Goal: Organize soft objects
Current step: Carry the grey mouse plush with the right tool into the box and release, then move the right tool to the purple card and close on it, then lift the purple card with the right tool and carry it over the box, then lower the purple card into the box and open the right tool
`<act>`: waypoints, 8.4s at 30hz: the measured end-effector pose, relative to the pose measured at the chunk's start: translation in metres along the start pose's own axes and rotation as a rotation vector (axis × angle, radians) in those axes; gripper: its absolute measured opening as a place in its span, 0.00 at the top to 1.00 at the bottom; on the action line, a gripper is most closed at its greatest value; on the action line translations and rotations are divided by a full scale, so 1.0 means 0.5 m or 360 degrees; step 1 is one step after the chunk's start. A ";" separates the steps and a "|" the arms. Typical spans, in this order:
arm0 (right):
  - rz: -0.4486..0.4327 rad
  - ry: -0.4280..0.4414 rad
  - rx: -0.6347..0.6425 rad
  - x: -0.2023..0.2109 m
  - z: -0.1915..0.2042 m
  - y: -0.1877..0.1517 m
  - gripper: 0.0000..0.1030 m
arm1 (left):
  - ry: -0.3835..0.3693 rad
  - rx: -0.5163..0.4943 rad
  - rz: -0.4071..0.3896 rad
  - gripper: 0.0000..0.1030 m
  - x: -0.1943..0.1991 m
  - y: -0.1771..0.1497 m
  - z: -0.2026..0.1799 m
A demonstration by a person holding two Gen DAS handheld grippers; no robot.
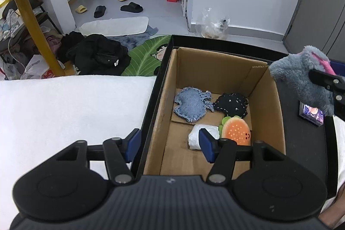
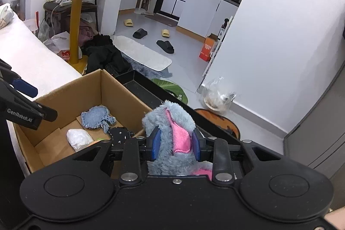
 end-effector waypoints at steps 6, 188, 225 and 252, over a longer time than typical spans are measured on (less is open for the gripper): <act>-0.0008 0.0003 0.0043 0.011 0.018 0.027 0.73 | -0.0049 0.0058 -0.0003 0.44 0.000 -0.001 0.008; 0.0312 0.0309 -0.0400 -0.002 -0.073 -0.123 0.64 | 0.0066 0.0079 0.0017 0.37 0.005 0.003 0.002; 0.0425 0.0419 -0.0350 -0.003 0.161 0.012 0.50 | -0.0196 0.0321 -0.0015 0.91 -0.004 -0.010 0.068; 0.0251 0.0332 -0.0809 0.131 0.005 -0.072 0.43 | -0.0097 0.0076 -0.0097 0.51 0.081 0.018 0.006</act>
Point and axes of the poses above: each gripper's, at about its wrist camera, not at the fingertips, and x roughly against the way its jaws point, z to its left, y to its top, the point moved 9 cm from there along -x, roughly the way its jaws point, and after that the axes turned 1 degree about y, right-handed, at the moved point
